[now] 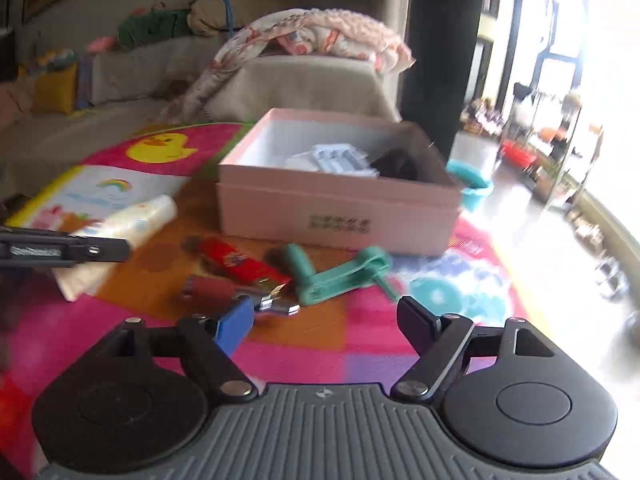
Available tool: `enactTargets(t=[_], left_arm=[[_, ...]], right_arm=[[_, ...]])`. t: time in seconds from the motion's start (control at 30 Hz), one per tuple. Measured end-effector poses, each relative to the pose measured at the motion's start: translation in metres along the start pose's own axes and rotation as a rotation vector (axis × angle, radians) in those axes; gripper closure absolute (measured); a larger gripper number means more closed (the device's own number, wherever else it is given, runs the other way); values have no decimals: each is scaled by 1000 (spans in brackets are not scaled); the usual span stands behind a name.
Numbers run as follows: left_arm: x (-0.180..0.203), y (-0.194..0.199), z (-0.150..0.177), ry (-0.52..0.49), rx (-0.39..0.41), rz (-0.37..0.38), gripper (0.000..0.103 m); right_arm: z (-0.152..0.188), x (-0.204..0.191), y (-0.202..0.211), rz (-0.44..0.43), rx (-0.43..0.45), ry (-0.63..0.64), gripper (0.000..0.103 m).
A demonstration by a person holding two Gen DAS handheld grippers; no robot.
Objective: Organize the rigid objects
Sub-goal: 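Grasp the red lipstick with the right tool while the left tool holds the tube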
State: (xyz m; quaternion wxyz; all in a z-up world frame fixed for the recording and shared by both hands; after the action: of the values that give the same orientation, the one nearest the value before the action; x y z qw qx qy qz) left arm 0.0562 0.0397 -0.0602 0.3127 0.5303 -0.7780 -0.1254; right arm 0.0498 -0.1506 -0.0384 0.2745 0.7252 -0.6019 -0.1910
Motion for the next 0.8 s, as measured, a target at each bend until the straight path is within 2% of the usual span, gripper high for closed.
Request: enactTargets(t=[0.13,0.27,0.4,0.43,0.47,0.57,0.7,0.8], left_arm=[[0,0,0,0,0,0,78],[0,0,0,0,0,0,78],[1,0,0,-1,-4,-1,78],[1,-1,-1,-3,-10,-4,78],[2,-2,-3,-9,-21,-7,79],[6,-10,-11,-39,-72,-14,77],[6,-28,-23,-36,-145,-21,76],[7,-39,-27,-75,-158,-45,75]], right_arm=[[12,-32,-8,-73,-49,-14,23],[9,-53,-20,-38,-47,3,22],[-2,-49,-30,-5,-53,-45,22],[-3,-46,-31,9,-50,-47,24],[-3,-44,-31,18,-47,-36,28],[-1,-38,-30,29,-40,-6,28],[-1,-33,-33,20,-51,-16,20],[-1,-32,-35,15,-47,-22,19]])
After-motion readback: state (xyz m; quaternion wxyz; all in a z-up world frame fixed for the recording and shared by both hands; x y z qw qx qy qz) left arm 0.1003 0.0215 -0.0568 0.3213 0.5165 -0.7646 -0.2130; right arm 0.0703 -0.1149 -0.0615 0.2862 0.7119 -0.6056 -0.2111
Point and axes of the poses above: each gripper's, at about its wrist camera, not at the fingertips, and y roughly against the way its jaws point, x to its right, z to its underside, the point moved 10 cm from there along -y, roughly the way its jaws point, and after that the axes turned 4 degrees about z, right-handed, at the moved point
